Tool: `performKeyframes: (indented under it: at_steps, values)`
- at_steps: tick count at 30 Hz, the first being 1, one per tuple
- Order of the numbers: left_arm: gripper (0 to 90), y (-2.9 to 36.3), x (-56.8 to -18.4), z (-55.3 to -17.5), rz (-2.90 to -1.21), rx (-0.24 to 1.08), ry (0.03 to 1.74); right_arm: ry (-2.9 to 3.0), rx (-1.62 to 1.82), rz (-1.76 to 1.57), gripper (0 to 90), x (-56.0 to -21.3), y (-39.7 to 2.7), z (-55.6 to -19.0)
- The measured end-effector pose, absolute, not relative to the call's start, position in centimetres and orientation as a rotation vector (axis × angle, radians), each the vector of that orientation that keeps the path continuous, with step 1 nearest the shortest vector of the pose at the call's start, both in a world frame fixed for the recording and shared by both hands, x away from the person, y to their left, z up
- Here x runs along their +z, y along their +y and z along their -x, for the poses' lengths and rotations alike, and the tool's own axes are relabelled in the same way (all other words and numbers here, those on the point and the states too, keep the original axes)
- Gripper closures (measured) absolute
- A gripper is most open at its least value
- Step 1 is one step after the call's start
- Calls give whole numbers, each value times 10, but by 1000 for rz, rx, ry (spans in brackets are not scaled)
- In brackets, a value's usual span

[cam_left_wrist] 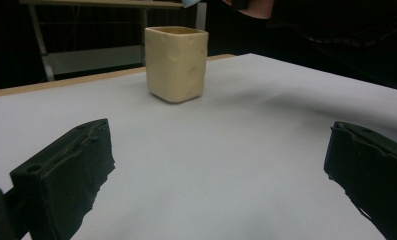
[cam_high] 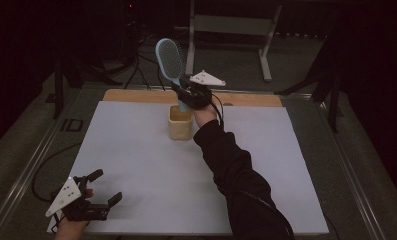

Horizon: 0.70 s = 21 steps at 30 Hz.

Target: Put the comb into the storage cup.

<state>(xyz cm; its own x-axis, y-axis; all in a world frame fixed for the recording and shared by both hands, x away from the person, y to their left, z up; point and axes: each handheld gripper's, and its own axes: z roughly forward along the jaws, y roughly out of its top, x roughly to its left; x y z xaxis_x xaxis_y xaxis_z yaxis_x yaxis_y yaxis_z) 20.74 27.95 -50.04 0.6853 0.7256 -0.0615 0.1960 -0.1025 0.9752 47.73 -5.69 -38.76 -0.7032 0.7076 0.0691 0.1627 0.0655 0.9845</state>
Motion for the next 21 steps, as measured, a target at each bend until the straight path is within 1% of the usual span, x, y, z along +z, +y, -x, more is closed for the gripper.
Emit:
performKeyframes:
  at_steps: [21]
  values:
    - [0, 280, -501, -208, -1647, 521, 759, 1902, 1685, -886, 698, -420, -56, -492]
